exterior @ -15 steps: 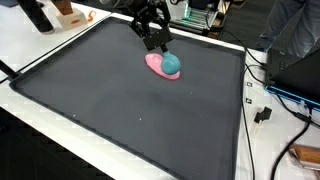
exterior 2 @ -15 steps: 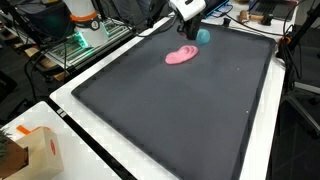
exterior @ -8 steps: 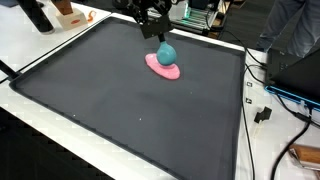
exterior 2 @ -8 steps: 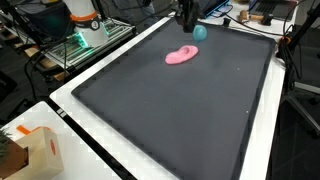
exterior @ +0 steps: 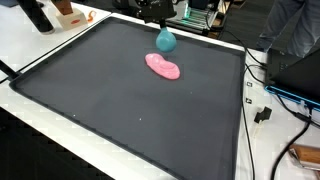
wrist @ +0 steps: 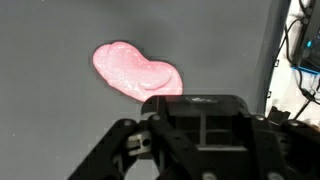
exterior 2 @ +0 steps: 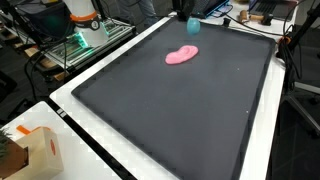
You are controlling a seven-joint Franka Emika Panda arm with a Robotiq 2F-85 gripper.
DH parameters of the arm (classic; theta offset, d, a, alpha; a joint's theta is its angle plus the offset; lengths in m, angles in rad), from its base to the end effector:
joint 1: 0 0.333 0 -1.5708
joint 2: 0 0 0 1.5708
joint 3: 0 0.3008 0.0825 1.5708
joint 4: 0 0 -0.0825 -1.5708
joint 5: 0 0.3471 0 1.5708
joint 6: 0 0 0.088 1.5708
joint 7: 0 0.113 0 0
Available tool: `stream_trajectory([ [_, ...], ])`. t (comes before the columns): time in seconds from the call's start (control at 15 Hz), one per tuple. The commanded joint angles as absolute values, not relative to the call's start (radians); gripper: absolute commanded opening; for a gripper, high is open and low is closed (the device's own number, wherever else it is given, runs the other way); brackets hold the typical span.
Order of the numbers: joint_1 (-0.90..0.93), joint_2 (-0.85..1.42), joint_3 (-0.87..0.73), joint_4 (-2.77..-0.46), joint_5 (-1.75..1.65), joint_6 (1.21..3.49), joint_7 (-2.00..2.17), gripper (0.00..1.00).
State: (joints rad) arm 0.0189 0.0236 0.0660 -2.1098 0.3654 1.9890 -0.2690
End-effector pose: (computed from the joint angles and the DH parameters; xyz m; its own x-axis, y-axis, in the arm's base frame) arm 0.4965 0.0664 0.3958 0.9781 0.1921 -0.0800 0.1548 -0.9287 -0.3371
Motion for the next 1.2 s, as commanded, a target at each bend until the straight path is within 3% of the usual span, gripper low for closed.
stream_trajectory([
  [0.0,0.037,-0.009,0.065,-2.081,0.284,1.914,-0.179,0.35],
  [0.73,0.06,-0.027,0.074,-2.015,0.182,1.866,-0.071,0.35],
  [0.8,0.062,-0.028,0.075,-2.012,0.18,1.863,-0.068,0.6],
  [1.13,0.062,-0.022,0.074,-2.012,0.18,1.863,-0.068,0.6],
])
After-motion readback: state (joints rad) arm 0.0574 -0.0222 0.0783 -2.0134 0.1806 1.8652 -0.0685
